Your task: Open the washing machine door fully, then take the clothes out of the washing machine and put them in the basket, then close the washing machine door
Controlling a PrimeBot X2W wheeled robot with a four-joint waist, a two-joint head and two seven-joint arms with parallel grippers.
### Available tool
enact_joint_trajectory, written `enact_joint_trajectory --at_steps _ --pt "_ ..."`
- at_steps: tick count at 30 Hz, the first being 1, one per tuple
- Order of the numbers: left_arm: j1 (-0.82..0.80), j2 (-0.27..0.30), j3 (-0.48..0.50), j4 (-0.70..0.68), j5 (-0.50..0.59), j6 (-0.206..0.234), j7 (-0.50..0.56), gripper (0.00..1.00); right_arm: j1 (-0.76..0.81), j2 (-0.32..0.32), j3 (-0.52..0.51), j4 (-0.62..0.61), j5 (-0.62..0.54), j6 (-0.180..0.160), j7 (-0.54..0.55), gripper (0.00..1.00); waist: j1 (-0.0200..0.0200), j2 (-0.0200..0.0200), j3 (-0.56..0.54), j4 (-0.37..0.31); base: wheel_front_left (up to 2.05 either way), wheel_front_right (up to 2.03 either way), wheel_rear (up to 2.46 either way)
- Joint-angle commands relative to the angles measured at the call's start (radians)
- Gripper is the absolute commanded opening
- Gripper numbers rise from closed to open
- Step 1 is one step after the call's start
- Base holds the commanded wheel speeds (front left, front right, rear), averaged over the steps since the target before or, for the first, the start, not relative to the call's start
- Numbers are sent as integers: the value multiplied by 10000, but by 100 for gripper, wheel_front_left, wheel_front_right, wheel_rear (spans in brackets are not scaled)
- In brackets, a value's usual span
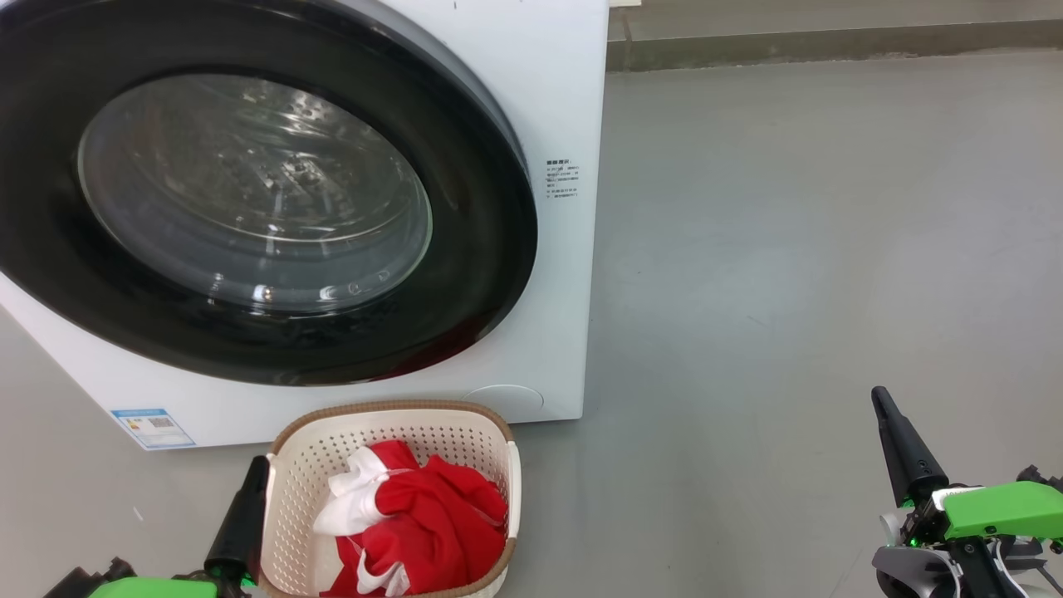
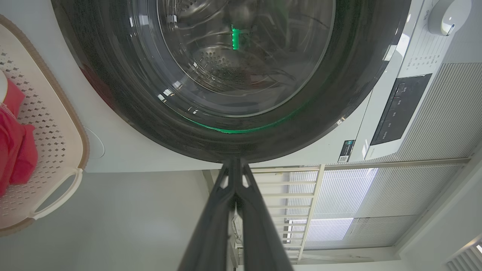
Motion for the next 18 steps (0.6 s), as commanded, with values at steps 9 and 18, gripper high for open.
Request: enact_joint_trajectory --at_steps 9,18 --pt "-394 77 266 -214 -67 -62 34 0 -419 -106 125 -299 -14 -6 55 0 0 0 0 0 0 0 0" --pt "-394 77 266 -214 -67 -62 34 0 -419 -103 120 -298 -18 -6 59 0 0 0 0 0 0 0 0"
